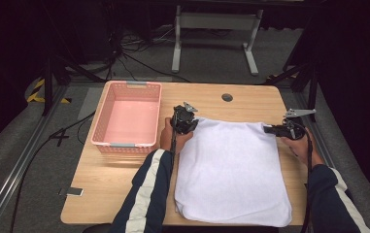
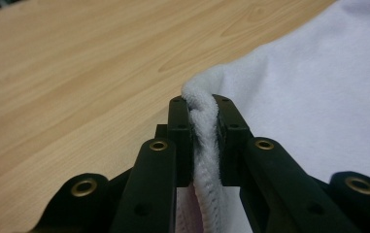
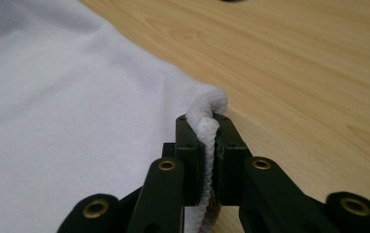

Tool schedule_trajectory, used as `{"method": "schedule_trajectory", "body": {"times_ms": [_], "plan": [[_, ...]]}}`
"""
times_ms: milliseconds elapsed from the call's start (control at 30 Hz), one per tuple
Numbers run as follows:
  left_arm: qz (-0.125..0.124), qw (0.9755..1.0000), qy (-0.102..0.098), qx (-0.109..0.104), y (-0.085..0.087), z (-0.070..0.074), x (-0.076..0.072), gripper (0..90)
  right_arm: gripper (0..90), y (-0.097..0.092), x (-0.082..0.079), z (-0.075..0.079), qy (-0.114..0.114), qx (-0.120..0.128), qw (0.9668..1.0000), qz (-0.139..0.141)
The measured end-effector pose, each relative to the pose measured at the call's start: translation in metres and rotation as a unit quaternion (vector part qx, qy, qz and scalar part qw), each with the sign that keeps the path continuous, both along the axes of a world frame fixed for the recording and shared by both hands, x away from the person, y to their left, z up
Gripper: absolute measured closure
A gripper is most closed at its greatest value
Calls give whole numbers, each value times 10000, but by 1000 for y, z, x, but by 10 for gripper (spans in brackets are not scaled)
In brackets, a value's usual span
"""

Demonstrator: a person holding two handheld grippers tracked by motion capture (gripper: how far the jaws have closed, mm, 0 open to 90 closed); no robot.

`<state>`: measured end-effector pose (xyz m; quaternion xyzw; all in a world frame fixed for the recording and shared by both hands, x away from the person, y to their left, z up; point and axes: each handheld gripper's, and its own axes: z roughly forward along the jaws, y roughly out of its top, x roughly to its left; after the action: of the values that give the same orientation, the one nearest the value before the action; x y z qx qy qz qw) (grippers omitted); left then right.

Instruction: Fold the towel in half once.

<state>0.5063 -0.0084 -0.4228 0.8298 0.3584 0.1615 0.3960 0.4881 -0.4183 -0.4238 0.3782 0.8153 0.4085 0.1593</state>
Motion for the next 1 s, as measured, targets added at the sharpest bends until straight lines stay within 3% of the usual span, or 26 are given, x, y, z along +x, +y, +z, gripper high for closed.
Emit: {"method": "schedule_trajectory", "body": {"times_ms": [100,133,200,333,367,400,433,467,533,633,667,700,733,767,867,900,967,1000], "plan": [[-130,9997,-195,-11,2,13,-13,801,827,1,-8,10,-129,58,9998,111],[-218,9994,-255,-80,4,17,-18,801,827,2,-17,20,-261,209,9990,306],[-402,9984,-371,-148,10,27,-36,801,826,3,-27,27,-375,231,9980,454],[-755,9950,-539,-369,29,36,-64,801,826,4,-54,40,-576,267,9941,884],[-755,9950,-539,-369,29,36,-64,801,826,4,-54,40,-576,267,9941,884],[-971,9928,-568,-413,40,38,-79,800,825,5,-70,45,-622,203,9916,1114],[-971,9928,-568,-413,40,38,-79,800,825,5,-70,45,-622,203,9916,1114],[-1101,9912,-618,-400,44,38,-86,800,825,6,-83,47,-681,197,9884,1343],[-1285,9884,-653,-485,52,37,-105,800,824,6,-91,50,-714,181,9865,1463],[-1614,9819,-901,-413,60,29,-131,798,821,4,-117,55,-829,232,9768,1961],[-1765,9795,-932,-287,62,26,-139,797,818,4,-133,56,-883,37,9698,2273],[-1900,9770,-941,-213,63,24,-145,796,818,5,-138,55,-860,-13,9669,2403],[-2111,9722,-992,-210,64,21,-151,796,818,5,-138,55,-860,-13,9669,2403],[-2240,9702,-922,-73,66,17,-162,796,816,5,-145,53,-797,-17,9626,2588],[-2580,9627,-810,65,70,9,-178,790,808,10,-172,40,-473,-272,9468,3172],[-2688,9603,-728,170,73,7,-184,791,808,10,-176,37,-427,-340,9436,3266],[-2907,9536,-688,373,74,2,-193,791,808,8,-187,28,-211,-315,9364,3489],[-3040,9490,-635,552,75,0,-196,791,807,7,-191,23,-116,-377,9330,3577]]}}
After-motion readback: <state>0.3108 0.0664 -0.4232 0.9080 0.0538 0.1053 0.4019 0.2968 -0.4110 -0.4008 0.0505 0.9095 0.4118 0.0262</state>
